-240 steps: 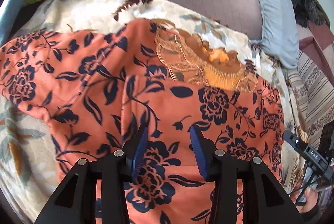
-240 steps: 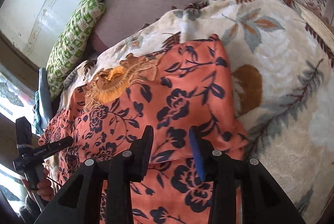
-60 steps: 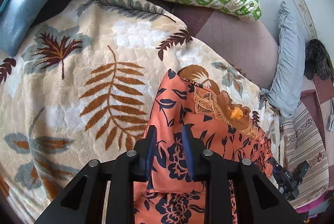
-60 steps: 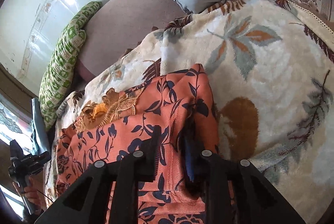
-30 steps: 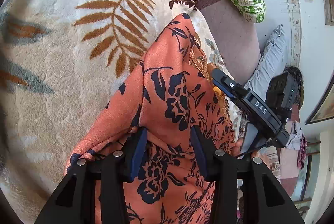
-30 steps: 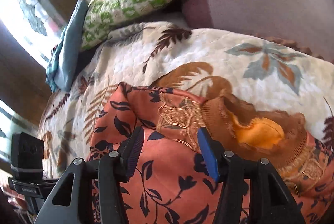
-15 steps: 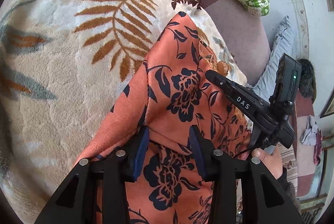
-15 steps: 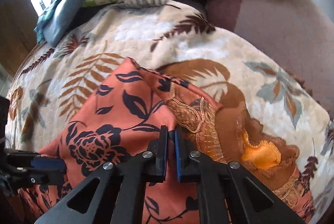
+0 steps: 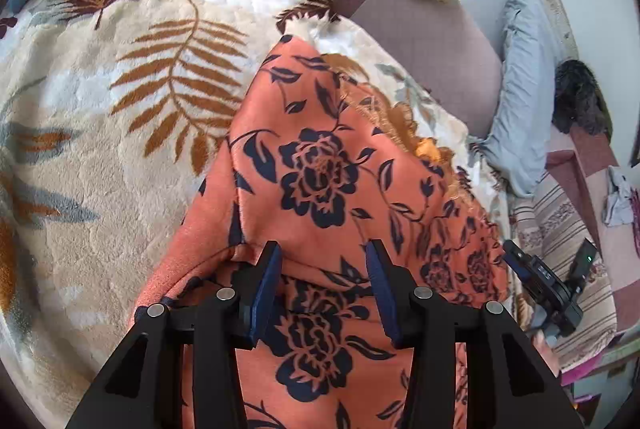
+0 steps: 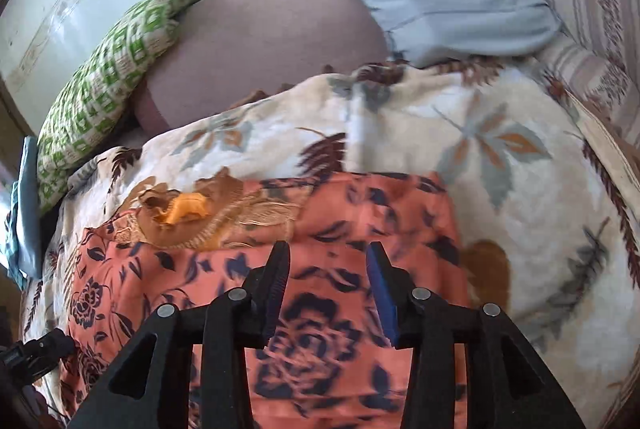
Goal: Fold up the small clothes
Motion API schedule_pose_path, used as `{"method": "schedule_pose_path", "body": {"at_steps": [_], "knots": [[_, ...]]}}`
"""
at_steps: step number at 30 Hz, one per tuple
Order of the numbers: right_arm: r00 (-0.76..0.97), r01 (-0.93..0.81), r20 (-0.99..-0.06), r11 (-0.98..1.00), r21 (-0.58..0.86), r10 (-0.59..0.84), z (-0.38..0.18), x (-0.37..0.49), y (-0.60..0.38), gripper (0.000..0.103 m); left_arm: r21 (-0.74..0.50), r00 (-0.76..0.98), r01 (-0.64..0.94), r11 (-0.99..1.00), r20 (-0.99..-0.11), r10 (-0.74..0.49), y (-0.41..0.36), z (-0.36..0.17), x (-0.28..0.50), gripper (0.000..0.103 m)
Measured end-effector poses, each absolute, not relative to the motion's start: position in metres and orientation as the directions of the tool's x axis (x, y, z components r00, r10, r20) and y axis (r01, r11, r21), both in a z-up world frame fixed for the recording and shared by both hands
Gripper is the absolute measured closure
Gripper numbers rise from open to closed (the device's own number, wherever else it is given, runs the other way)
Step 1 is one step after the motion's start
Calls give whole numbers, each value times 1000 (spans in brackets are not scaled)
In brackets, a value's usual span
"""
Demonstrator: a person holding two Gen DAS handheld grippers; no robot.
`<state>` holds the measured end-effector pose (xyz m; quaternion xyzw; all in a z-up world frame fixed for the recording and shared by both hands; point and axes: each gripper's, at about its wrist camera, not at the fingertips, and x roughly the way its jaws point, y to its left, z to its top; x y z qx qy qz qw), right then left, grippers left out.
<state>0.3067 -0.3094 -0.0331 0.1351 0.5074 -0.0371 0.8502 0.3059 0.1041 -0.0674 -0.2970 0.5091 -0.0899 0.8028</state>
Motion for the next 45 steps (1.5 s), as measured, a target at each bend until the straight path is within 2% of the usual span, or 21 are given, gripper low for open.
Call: {"method": "schedule_pose_path", "body": {"at_steps": [2, 4, 6, 8, 10, 13, 16, 19, 26, 38, 41, 45], "knots": [[383, 225, -922, 962, 151, 55, -56, 297, -322, 66, -560, 442, -165, 812, -778, -447, 103, -80, 310, 61], [394, 262, -917, 948, 182, 67, -54, 281, -331, 68, -554, 440, -168, 816, -782, -441, 104, -75, 308, 63], [466, 293, -878, 917, 270, 110, -34, 263, -338, 62, -562, 422, -186, 806, -787, -451, 108, -65, 305, 64], [499, 293, -855, 901, 320, 141, -16, 246, -342, 62, -595, 437, -199, 778, -765, -473, 121, -50, 297, 63], [509, 274, -847, 904, 328, 153, 0, 225, -344, 54, -593, 445, -194, 781, -763, -468, 137, -32, 283, 63], [510, 245, -842, 909, 336, 174, 15, 186, -346, 47, -555, 450, -192, 809, -783, -430, 165, -7, 252, 55], [493, 240, -849, 907, 345, 193, 16, 146, -352, 45, -525, 430, -218, 823, -809, -401, 190, 1, 217, 47], [441, 249, -871, 903, 351, 217, 6, 108, -360, 44, -497, 374, -251, 831, -841, -391, 204, -6, 182, 47], [356, 238, -886, 889, 392, 296, -9, 43, -369, 42, -531, 278, -226, 817, -839, -469, 196, -27, 127, 47], [247, 130, -872, 877, 462, 423, -26, 11, -341, 42, -472, 203, -211, 856, -878, -434, 194, -34, 95, 47], [230, 111, -871, 877, 467, 434, -30, 12, -335, 42, -459, 197, -173, 871, -883, -426, 183, -33, 91, 42], [216, 73, -871, 882, 465, 441, -30, 12, -330, 42, -427, 173, -92, 900, -897, -407, 163, -35, 85, 42]]}}
